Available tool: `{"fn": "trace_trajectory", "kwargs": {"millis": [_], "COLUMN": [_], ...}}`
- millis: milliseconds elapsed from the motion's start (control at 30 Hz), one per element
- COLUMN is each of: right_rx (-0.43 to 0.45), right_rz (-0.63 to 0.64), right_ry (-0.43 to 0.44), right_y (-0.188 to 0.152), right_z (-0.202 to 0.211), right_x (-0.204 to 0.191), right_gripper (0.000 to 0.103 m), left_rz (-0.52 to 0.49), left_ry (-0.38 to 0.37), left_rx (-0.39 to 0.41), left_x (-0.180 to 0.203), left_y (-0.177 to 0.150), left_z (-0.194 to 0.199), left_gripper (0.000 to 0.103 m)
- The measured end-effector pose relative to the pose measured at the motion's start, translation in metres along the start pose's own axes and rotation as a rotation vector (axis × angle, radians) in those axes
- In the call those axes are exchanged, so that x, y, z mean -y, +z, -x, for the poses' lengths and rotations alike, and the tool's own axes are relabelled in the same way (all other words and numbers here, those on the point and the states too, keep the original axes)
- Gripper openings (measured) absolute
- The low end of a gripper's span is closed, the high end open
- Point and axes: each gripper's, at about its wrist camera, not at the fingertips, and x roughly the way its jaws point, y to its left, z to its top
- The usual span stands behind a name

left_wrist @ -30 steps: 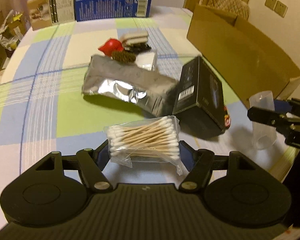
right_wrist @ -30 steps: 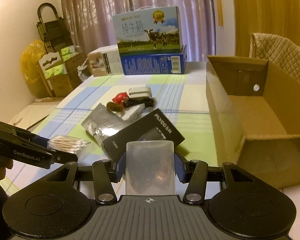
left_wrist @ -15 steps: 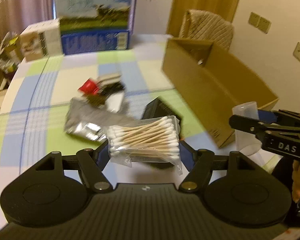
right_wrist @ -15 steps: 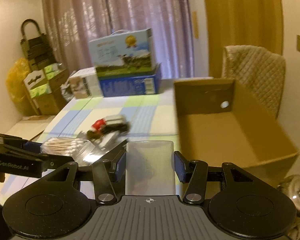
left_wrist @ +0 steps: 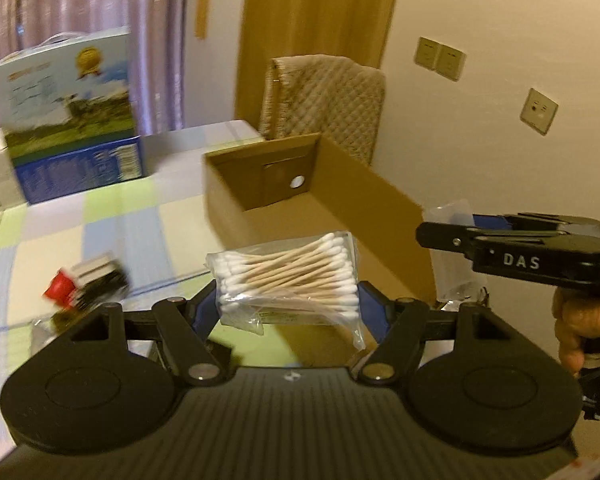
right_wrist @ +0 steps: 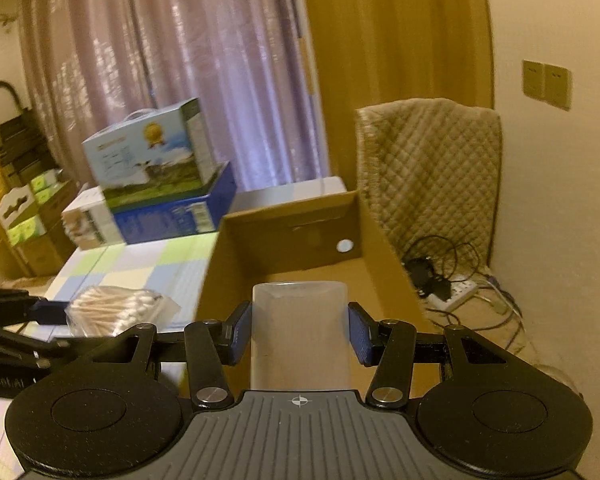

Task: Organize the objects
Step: 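Carry both items into the cardboard box and open both grippers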

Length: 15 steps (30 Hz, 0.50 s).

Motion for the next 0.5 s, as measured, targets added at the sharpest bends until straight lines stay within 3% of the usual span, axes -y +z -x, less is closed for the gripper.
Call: {"fn": "trace_trajectory", "kwargs": {"millis": [133, 233, 500], "right_rx": [0.007, -0.005, -0.029], "right_rz": [-0.030, -0.039, -0.047], "right_ry": [-0.022, -0.026, -0.005], "right_y": [0.003, 0.002, -0.004], "right_z": [-0.005, -0.011, -0.023], "right_x": [0.020, 0.027, 0.028], "right_gripper": [0.048, 0.048, 0.048], "left_rz": [-0.030, -0.033, -0.031], "left_ry": [-0.027, -0.040, 0.014], "left_rx": [-0.014, -0.003, 0.004], "left_x": [0.020, 0.028, 0.016], "left_y": [0.013, 0.019, 0.017], "left_z": [-0.027, -0.046, -0.048], "left_gripper": [0.071, 0.088, 0.090]}}
